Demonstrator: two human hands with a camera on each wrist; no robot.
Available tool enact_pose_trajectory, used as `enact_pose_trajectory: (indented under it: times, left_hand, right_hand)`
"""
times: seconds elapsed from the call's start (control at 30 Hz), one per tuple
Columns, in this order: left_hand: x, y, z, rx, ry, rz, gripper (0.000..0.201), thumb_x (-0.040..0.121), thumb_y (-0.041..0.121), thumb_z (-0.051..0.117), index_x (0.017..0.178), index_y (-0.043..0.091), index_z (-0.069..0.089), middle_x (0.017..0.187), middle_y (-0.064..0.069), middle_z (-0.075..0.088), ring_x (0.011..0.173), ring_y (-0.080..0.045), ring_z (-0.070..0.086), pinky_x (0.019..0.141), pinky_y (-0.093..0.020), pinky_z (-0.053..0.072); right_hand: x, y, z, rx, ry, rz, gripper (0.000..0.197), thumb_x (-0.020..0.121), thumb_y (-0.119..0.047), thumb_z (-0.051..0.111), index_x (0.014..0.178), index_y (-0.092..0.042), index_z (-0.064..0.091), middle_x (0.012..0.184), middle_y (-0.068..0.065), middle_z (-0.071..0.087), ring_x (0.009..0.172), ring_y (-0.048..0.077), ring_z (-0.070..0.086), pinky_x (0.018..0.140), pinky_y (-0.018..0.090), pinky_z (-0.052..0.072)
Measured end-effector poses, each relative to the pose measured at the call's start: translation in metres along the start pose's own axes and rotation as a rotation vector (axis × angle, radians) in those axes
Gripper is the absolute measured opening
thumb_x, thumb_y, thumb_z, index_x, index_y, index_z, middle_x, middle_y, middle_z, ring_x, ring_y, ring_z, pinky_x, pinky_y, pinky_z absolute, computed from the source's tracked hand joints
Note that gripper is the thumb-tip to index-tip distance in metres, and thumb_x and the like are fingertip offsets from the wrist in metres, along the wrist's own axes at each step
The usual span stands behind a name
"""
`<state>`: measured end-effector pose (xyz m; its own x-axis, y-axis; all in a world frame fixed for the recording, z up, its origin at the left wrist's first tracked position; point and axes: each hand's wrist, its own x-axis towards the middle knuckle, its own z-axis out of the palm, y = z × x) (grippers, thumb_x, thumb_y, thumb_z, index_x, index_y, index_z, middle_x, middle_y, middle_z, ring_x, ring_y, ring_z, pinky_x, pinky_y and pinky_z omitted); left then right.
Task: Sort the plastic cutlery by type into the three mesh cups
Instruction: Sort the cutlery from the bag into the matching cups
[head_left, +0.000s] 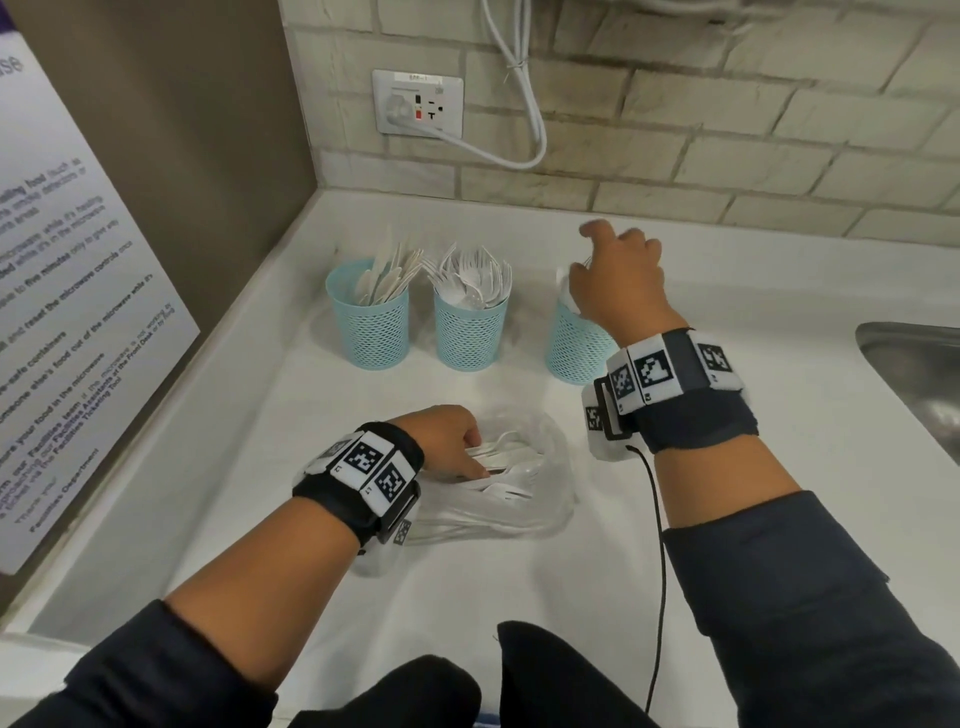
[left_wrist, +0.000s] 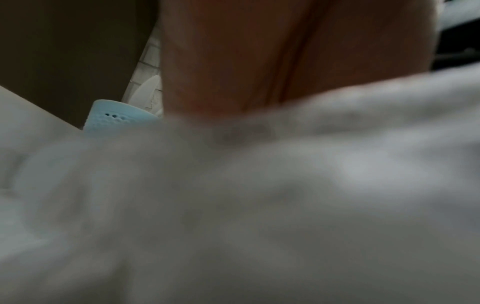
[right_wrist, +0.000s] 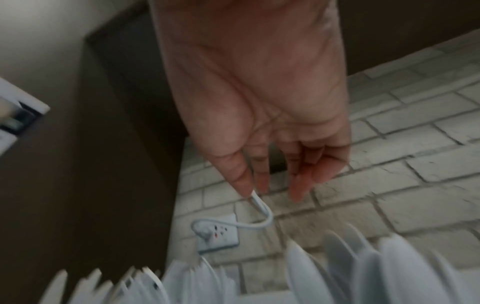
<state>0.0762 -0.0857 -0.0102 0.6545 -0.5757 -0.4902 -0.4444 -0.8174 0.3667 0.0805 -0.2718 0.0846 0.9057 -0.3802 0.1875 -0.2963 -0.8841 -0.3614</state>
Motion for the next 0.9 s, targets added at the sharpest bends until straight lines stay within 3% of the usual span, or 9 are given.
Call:
enact_pose_trajectory:
  times: [0.07, 0.13, 0.2, 0.27, 0.4, 0.53, 0.67, 0.77, 0.9]
  left_hand:
    - [0.000, 0.002, 0.000, 0.011, -0.015, 0.002, 0.040, 0.082, 0.033, 0.064, 0.113, 0.009, 0.059, 0.114, -0.006, 0.062, 0.099, -0.021, 0.057, 0.088, -0.031, 0.044]
    - [0.001, 0.003, 0.002, 0.007, -0.020, -0.002, 0.036, 0.081, 0.035, 0.063, 0.108, 0.011, 0.057, 0.109, -0.005, 0.058, 0.093, -0.019, 0.053, 0.083, -0.030, 0.043]
    - [-0.001, 0.003, 0.004, 0.010, -0.027, -0.014, 0.047, 0.080, 0.042, 0.062, 0.118, 0.017, 0.051, 0.116, 0.000, 0.052, 0.099, -0.017, 0.051, 0.085, -0.026, 0.041]
    - [-0.001, 0.002, 0.006, 0.018, -0.013, -0.010, 0.055, 0.079, 0.049, 0.064, 0.122, 0.018, 0.049, 0.119, 0.001, 0.051, 0.106, -0.017, 0.052, 0.087, -0.025, 0.040]
    - [-0.003, 0.002, 0.008, 0.014, 0.021, 0.032, 0.056, 0.078, 0.048, 0.067, 0.120, 0.015, 0.051, 0.121, -0.004, 0.053, 0.109, -0.020, 0.053, 0.093, -0.030, 0.044]
    - [-0.004, 0.004, 0.008, 0.033, 0.033, 0.080, 0.052, 0.079, 0.041, 0.068, 0.120, 0.018, 0.047, 0.118, -0.004, 0.054, 0.104, -0.020, 0.053, 0.086, -0.028, 0.043]
    - [-0.004, 0.005, 0.008, 0.063, 0.049, 0.125, 0.046, 0.079, 0.035, 0.068, 0.118, 0.019, 0.050, 0.119, -0.005, 0.055, 0.106, -0.020, 0.053, 0.089, -0.029, 0.043]
    - [-0.005, 0.003, 0.009, 0.073, 0.033, 0.110, 0.050, 0.079, 0.040, 0.068, 0.121, 0.019, 0.052, 0.119, -0.004, 0.051, 0.109, -0.020, 0.051, 0.089, -0.027, 0.041]
    - [-0.006, 0.005, 0.008, 0.089, 0.042, 0.115, 0.048, 0.079, 0.034, 0.069, 0.120, 0.017, 0.052, 0.109, -0.002, 0.050, 0.104, -0.019, 0.052, 0.087, -0.027, 0.042]
  right_hand:
    - [-0.007, -0.014, -0.012, 0.185, -0.052, -0.082, 0.022, 0.092, -0.016, 0.046, 0.108, -0.016, 0.060, 0.108, 0.012, 0.063, 0.102, 0.029, 0.055, 0.086, 0.036, 0.045]
    - [-0.020, -0.026, -0.020, 0.222, -0.358, -0.139, 0.015, 0.092, -0.014, 0.049, 0.092, -0.016, 0.063, 0.093, 0.004, 0.066, 0.085, 0.019, 0.061, 0.067, 0.023, 0.048]
    - [-0.032, -0.034, -0.019, 0.112, -0.695, -0.170, 0.013, 0.092, -0.020, 0.053, 0.099, -0.017, 0.064, 0.091, 0.000, 0.066, 0.085, 0.014, 0.062, 0.069, 0.020, 0.050]
    - [-0.038, -0.033, -0.008, 0.001, -0.846, -0.150, 0.018, 0.090, -0.024, 0.058, 0.105, -0.016, 0.066, 0.095, -0.001, 0.066, 0.091, 0.014, 0.064, 0.072, 0.023, 0.051]
    - [-0.043, -0.023, 0.016, -0.157, -0.851, -0.154, 0.024, 0.085, -0.021, 0.065, 0.109, -0.020, 0.069, 0.086, -0.007, 0.063, 0.076, 0.007, 0.057, 0.059, 0.019, 0.044]
    - [-0.048, -0.021, 0.023, -0.260, -1.002, -0.192, 0.042, 0.086, -0.020, 0.065, 0.128, -0.021, 0.057, 0.101, -0.003, 0.058, 0.067, 0.004, 0.050, 0.054, 0.009, 0.041]
    - [-0.051, -0.014, 0.033, -0.240, -0.932, -0.152, 0.063, 0.080, -0.018, 0.072, 0.137, -0.020, 0.045, 0.109, -0.001, 0.053, 0.072, 0.011, 0.049, 0.065, 0.020, 0.043]
    - [-0.051, -0.008, 0.042, -0.196, -0.856, -0.130, 0.059, 0.079, -0.013, 0.072, 0.132, -0.018, 0.048, 0.080, -0.011, 0.048, 0.057, 0.004, 0.043, 0.055, 0.017, 0.039]
    - [-0.047, -0.005, 0.045, -0.170, -0.776, -0.066, 0.048, 0.078, -0.004, 0.068, 0.123, -0.017, 0.056, 0.075, -0.008, 0.047, 0.058, 0.008, 0.047, 0.059, 0.020, 0.045]
